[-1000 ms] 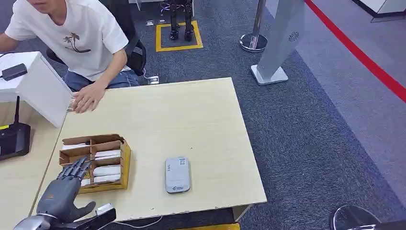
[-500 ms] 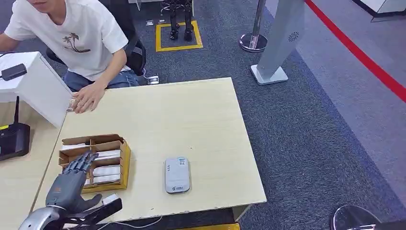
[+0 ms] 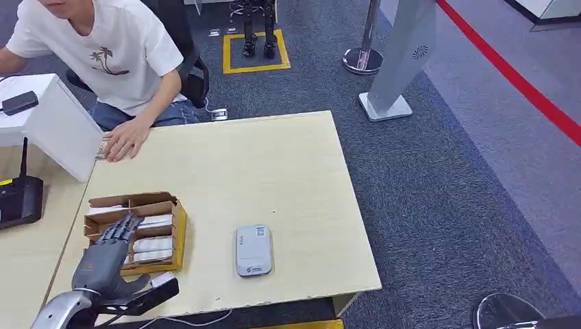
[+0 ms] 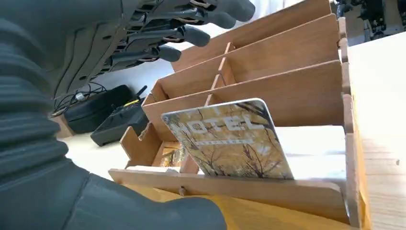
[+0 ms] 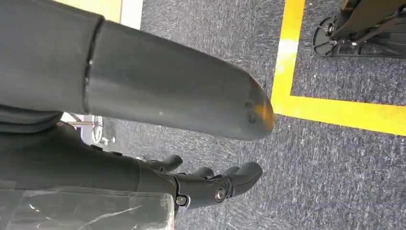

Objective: Pass the card to the sensor for recognition and then transmit it.

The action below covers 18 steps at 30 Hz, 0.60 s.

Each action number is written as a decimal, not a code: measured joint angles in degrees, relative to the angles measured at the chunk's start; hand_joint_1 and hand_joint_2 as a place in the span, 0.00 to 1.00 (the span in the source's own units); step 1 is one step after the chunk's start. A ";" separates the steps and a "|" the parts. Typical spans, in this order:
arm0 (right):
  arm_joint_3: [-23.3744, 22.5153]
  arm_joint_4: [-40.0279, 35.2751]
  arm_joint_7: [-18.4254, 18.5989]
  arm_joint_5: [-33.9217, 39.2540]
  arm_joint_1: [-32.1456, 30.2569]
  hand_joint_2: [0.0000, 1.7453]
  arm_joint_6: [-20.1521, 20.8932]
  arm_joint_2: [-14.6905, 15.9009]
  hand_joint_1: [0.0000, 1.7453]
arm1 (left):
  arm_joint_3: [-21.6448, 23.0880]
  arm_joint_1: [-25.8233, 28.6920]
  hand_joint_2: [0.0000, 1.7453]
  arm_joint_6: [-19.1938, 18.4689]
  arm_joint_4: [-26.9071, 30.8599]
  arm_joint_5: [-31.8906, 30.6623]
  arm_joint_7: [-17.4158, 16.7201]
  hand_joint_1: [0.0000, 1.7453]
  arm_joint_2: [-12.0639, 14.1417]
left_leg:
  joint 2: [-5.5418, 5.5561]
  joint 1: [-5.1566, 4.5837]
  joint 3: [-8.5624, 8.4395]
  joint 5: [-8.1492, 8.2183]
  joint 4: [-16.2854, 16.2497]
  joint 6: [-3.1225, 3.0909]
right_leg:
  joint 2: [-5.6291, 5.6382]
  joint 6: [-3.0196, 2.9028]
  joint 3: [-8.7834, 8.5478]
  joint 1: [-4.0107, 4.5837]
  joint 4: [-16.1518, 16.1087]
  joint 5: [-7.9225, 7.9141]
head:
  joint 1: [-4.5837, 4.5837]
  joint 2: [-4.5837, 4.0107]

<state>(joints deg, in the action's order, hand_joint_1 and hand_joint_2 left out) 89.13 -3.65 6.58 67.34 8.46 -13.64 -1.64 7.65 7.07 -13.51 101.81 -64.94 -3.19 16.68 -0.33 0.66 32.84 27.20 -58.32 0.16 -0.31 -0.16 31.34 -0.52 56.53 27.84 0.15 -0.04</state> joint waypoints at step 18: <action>0.00 0.00 0.00 -0.50 0.08 0.00 0.39 0.00 0.00 | 0.09 0.52 1.00 -2.01 -0.72 4.20 1.53 0.00 1.38 | 0.00 0.00 0.00 0.00 0.00 0.00 | 0.00 0.00 -0.01 0.00 0.00 0.00 | -0.04 0.00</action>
<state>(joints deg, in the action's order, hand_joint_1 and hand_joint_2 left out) 89.13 -3.65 6.58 66.84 8.54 -13.25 -1.64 7.74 7.59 -15.52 101.09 -60.74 -1.66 18.05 -0.33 0.66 32.84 27.20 -58.32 0.16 -0.31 -0.16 31.33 -0.52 56.53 27.84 0.11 -0.04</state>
